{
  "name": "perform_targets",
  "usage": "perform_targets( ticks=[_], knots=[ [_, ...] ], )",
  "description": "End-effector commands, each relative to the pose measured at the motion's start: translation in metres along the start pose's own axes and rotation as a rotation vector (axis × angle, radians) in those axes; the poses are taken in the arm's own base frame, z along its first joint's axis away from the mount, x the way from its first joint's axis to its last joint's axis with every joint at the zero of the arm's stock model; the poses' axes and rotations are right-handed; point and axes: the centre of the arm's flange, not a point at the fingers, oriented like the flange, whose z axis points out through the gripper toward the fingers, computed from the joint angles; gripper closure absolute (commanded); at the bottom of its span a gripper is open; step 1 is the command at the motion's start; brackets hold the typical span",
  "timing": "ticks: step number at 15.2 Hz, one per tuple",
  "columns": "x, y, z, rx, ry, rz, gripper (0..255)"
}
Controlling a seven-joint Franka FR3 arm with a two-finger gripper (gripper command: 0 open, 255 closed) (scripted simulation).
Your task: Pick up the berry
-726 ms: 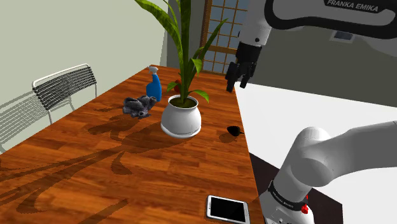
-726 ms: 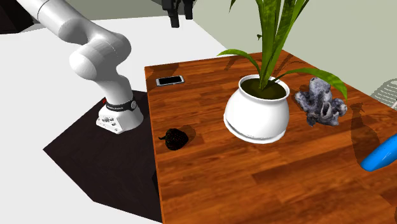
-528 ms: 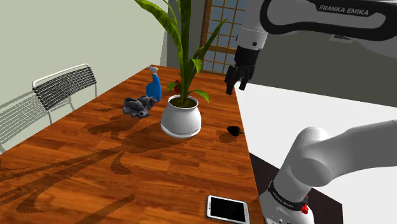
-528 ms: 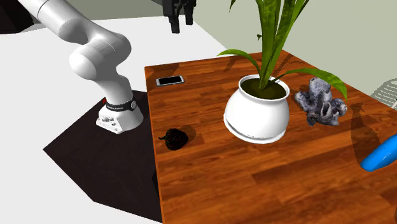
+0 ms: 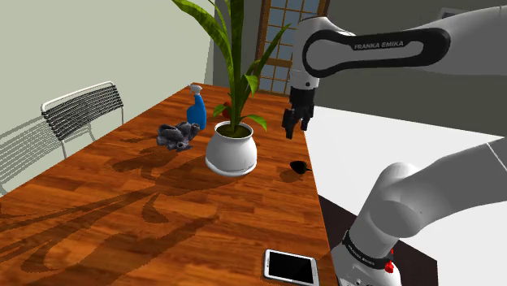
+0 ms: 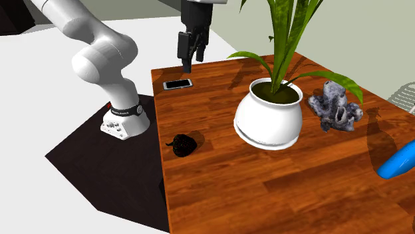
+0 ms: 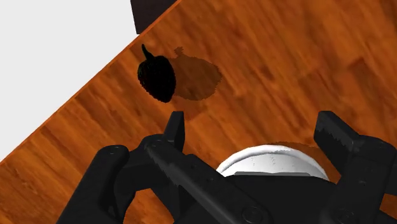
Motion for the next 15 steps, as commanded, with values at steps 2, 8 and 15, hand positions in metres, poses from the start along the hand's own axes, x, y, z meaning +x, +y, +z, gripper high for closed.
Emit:
perform_targets(
  ticks=[2,8,15],
  knots=[
    [0.017,0.017,0.034,-0.027,-0.048,-0.012,0],
    [0.046,0.05,0.102,-0.08,-0.144,-0.034,0],
    [0.073,0.093,0.181,-0.142,-0.256,-0.059,0]
  ],
)
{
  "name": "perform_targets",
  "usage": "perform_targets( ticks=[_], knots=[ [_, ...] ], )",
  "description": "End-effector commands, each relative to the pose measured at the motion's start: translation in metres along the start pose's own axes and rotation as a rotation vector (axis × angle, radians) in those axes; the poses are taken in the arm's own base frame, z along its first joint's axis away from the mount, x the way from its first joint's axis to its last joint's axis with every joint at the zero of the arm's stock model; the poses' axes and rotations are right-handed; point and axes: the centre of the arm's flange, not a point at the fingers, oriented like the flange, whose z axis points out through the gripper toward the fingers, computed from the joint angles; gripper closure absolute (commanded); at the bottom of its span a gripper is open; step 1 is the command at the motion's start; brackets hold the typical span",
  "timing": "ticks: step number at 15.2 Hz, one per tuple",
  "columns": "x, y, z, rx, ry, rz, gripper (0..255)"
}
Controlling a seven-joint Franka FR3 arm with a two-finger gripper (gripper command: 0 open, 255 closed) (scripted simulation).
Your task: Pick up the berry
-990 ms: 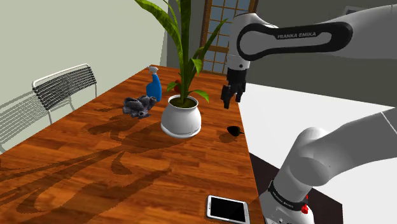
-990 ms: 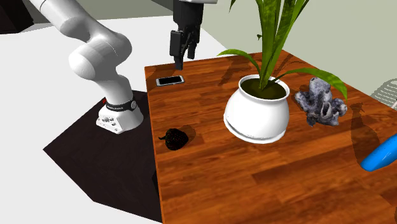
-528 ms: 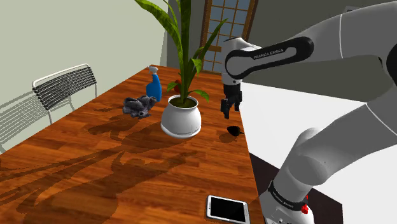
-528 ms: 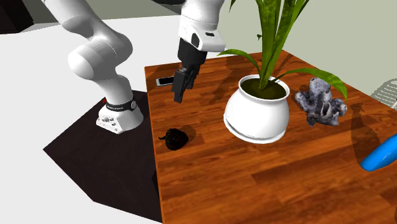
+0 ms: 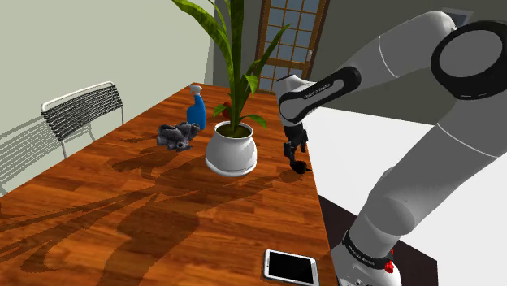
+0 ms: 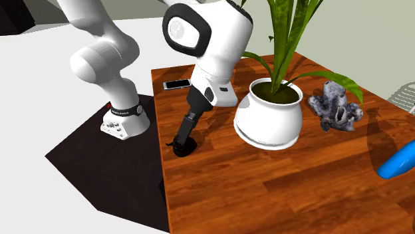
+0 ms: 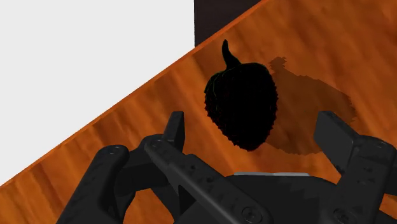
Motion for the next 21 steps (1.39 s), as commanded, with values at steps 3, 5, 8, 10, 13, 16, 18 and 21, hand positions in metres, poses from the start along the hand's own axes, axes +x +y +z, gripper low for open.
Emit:
perform_targets(
  ticks=[3,5,8,10,13,16,18,21],
  knots=[
    [0.01,0.003,0.027,-0.01,-0.016,-0.005,0],
    [0.014,0.001,0.037,-0.01,-0.016,-0.005,0],
    [0.018,-0.001,0.049,-0.01,-0.016,-0.005,0],
    [0.018,-0.001,0.049,-0.01,-0.016,-0.005,0],
    [0.018,-0.001,0.05,-0.01,-0.016,-0.005,255],
    [0.018,-0.001,0.05,-0.01,-0.016,-0.005,255],
    [0.018,-0.001,0.05,-0.01,-0.016,-0.005,255],
    [0.016,0.0,0.045,-0.01,-0.016,-0.005,255]
  ],
)
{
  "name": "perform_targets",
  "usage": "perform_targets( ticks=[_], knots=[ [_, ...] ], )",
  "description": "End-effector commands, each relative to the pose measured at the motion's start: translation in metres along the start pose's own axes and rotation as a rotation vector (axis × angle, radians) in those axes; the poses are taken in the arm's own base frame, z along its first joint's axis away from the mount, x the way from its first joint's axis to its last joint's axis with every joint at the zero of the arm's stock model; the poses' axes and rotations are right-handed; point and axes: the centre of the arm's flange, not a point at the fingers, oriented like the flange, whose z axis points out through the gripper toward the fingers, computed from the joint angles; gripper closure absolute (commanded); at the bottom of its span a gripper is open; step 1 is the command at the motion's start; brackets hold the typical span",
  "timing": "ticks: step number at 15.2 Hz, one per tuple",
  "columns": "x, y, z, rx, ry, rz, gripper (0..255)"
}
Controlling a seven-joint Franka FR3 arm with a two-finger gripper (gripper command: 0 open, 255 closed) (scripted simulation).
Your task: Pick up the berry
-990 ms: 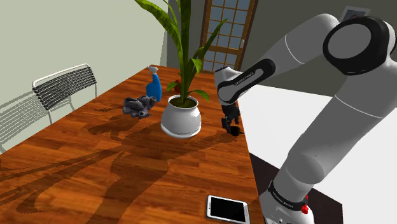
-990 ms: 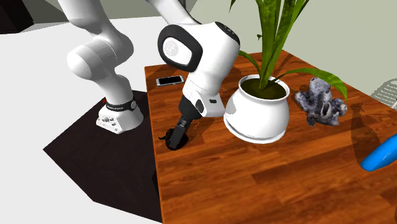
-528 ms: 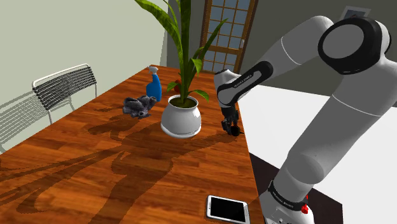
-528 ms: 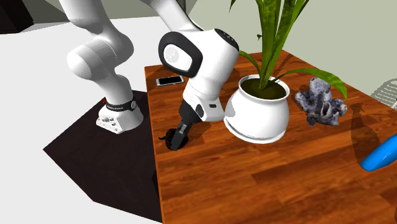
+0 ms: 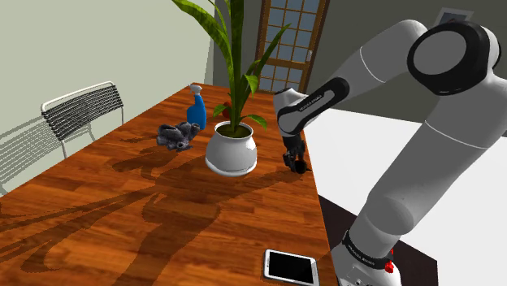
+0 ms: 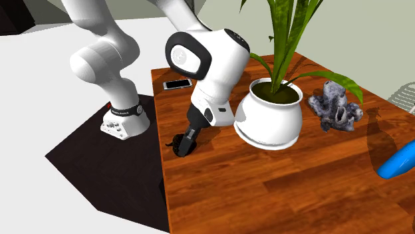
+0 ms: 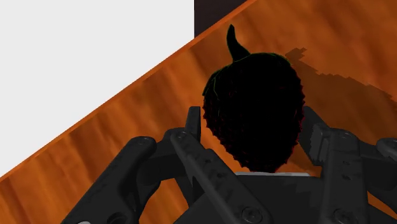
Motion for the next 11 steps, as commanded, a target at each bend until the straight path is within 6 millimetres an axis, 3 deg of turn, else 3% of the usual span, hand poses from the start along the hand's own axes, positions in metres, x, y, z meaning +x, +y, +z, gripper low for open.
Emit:
perform_targets(
  ticks=[1,11],
  knots=[
    [-0.003,0.001,-0.007,0.0,-0.001,0.0,255],
    [-0.021,0.01,-0.056,0.0,-0.001,0.0,255]
  ],
)
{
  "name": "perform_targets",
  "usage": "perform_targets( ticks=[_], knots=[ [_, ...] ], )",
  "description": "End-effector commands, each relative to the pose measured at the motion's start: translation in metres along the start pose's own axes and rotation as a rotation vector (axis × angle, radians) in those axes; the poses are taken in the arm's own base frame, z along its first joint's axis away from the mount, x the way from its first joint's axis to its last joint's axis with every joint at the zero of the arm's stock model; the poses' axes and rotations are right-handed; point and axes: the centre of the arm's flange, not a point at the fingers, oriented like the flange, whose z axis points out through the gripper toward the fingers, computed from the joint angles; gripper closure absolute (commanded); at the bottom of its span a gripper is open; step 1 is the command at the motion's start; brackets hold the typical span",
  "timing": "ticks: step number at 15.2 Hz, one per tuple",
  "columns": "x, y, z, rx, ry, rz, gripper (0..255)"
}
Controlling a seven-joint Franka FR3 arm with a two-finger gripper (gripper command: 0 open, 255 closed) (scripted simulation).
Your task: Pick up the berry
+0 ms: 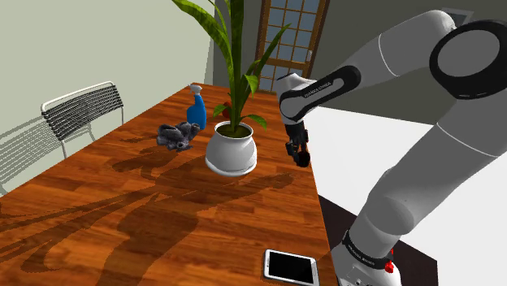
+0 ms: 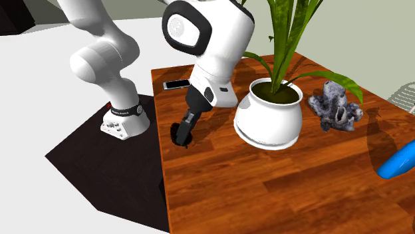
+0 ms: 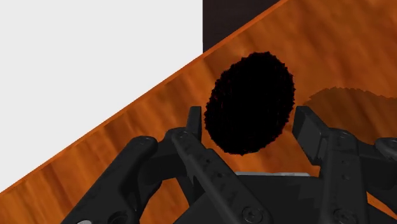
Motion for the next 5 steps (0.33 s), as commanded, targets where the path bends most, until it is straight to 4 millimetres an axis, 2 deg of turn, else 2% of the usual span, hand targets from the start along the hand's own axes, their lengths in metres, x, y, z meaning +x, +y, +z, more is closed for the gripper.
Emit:
perform_targets(
  ticks=[1,3,5],
  knots=[
    [-0.004,0.002,-0.01,0.0,0.0,0.0,255],
    [-0.008,0.004,-0.02,0.0,0.0,0.0,255],
    [-0.008,0.004,-0.021,0.0,0.0,0.0,255]
  ],
)
